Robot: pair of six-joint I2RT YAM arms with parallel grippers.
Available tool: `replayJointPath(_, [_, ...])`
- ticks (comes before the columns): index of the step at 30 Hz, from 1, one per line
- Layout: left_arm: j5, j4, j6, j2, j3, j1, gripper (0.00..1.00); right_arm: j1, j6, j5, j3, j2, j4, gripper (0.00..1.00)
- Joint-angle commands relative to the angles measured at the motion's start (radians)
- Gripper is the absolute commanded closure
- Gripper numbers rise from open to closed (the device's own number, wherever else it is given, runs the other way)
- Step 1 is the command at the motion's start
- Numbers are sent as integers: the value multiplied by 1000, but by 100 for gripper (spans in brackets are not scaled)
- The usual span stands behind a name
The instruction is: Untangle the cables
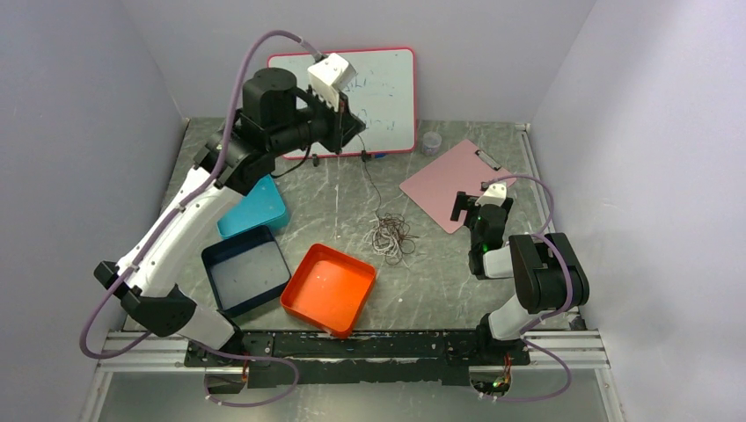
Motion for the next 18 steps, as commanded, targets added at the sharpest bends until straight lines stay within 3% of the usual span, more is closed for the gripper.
replayJointPath(1, [14,-61,33,33,159,5,93,-8,3,-2,8,4,15,0])
replayJointPath(8, [-13,-82,76,113,401,6,93,-8,2,-2,7,4,15,0])
replayJointPath(14, [-17,61,80,90,345,5,93,-9,1,20,14,3,13,0])
replayJointPath(18, [-15,66,79,124,381,6,93,-5,72,161,163,-116,-301,0])
